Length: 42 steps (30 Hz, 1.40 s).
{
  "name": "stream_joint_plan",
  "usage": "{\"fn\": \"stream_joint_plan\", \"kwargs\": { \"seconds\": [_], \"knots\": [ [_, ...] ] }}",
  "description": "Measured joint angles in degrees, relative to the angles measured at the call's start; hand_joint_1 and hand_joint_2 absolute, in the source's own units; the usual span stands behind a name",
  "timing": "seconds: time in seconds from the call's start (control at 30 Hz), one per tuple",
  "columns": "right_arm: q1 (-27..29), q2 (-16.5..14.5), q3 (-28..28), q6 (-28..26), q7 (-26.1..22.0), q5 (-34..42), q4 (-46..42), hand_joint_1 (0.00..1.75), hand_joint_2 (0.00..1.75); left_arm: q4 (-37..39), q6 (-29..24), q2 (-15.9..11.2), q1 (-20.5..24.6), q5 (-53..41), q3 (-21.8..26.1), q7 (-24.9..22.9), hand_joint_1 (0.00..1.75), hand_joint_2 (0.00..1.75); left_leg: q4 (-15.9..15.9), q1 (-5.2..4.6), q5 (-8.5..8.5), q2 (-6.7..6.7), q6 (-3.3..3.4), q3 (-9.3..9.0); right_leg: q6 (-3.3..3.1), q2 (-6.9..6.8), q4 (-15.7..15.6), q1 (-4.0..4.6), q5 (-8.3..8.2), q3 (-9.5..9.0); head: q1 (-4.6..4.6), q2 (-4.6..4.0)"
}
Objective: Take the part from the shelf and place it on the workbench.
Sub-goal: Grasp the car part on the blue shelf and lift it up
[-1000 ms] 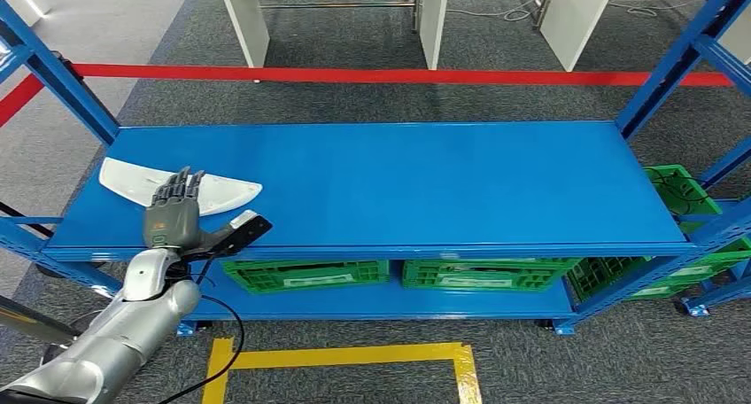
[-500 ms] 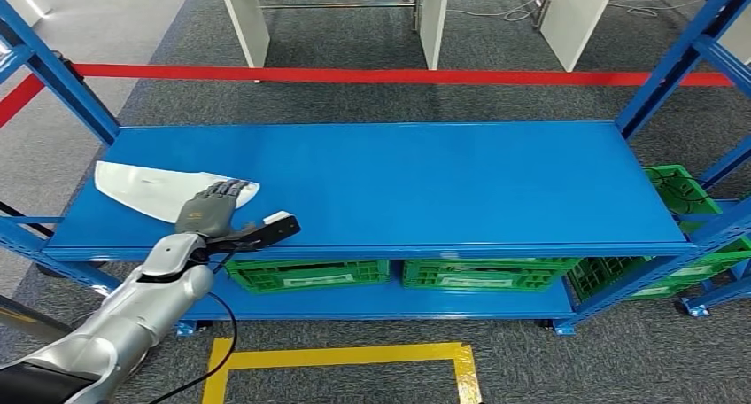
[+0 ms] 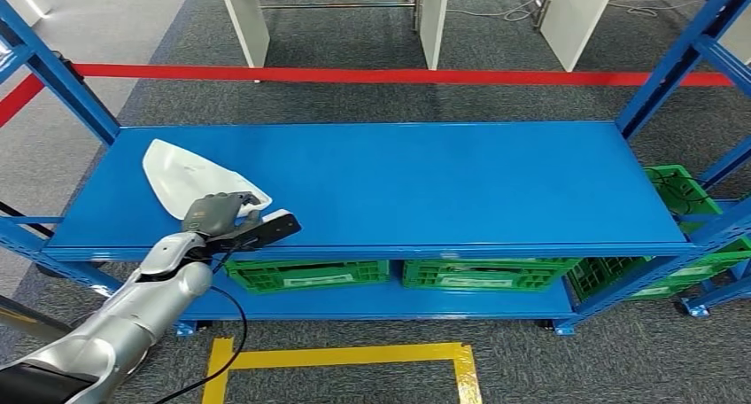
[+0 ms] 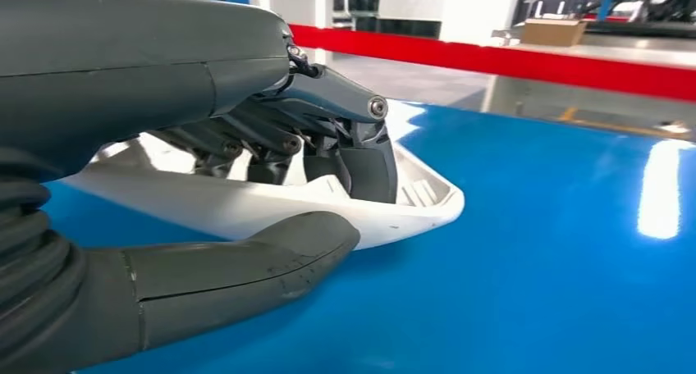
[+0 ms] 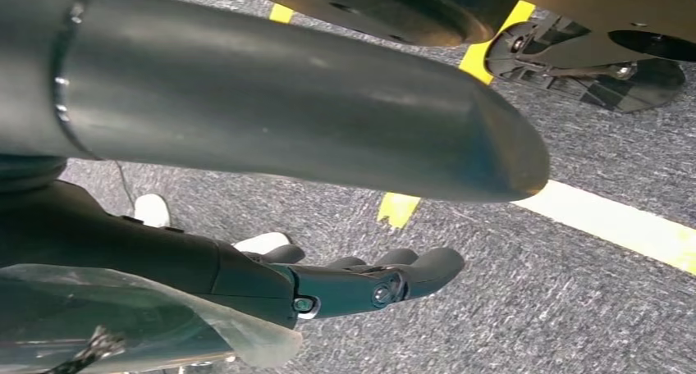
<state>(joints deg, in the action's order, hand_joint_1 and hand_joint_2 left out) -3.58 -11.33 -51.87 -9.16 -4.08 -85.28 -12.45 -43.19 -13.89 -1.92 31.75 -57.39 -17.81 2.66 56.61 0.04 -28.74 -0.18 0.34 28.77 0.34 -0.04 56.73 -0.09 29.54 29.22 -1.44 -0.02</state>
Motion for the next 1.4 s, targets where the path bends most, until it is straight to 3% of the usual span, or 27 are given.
{"fn": "stream_joint_plan", "kwargs": {
  "seconds": [0.23,0.53,0.7,0.93,1.13,1.4],
  "knots": [
    [0.2,0.0,0.0,-0.7,-0.7,0.9,0.0,0.0,0.0,-11.6,-3.2,0.4,-4.9,18.7,1.0,8.6,1.75,1.75,0.0,0.0,0.0,0.0,0.0,0.03,0.0,0.02,0.0,0.0,0.0,0.05,-0.02,0.0],
    [1.0,0.0,0.0,-2.1,-0.3,2.1,0.0,0.0,0.0,-35.0,-3.9,1.6,-11.6,46.5,1.8,13.1,1.75,1.75,0.0,0.0,-0.01,0.0,0.0,0.2,0.0,0.02,0.0,0.0,0.0,0.2,-0.01,0.0],
    [1.1,0.0,-0.1,-2.5,-0.5,2.7,0.0,0.0,0.0,-44.6,-5.0,1.5,-14.6,51.7,1.7,16.0,1.75,1.75,0.0,0.0,-0.01,0.0,0.0,0.2,0.0,0.02,0.0,0.0,0.0,0.21,-0.02,0.0],
    [1.2,0.0,-0.9,-3.5,-1.1,4.0,0.0,0.0,0.0,-54.4,-10.8,1.6,-20.4,56.4,1.8,20.2,1.75,1.75,0.0,0.0,-0.01,0.01,0.0,0.23,0.0,0.02,0.0,0.0,0.01,0.23,-0.01,0.0],
    [1.5,0.0,-1.8,-2.3,-3.9,5.6,0.0,0.0,0.0,-60.0,-16.3,1.8,-25.9,58.3,3.3,25.4,1.75,1.75,0.0,0.0,-0.01,0.01,0.01,0.26,0.0,0.02,0.0,0.0,0.01,0.26,-0.01,0.0],
    [1.9,0.0,-3.7,-0.3,-6.7,7.7,0.0,0.0,0.0,-66.0,-17.9,2.1,-33.4,60.3,6.1,30.2,1.75,1.75,0.0,0.0,-0.01,0.01,0.01,0.28,0.0,0.0,0.0,0.0,0.01,0.28,-0.01,0.0]
  ]
}}
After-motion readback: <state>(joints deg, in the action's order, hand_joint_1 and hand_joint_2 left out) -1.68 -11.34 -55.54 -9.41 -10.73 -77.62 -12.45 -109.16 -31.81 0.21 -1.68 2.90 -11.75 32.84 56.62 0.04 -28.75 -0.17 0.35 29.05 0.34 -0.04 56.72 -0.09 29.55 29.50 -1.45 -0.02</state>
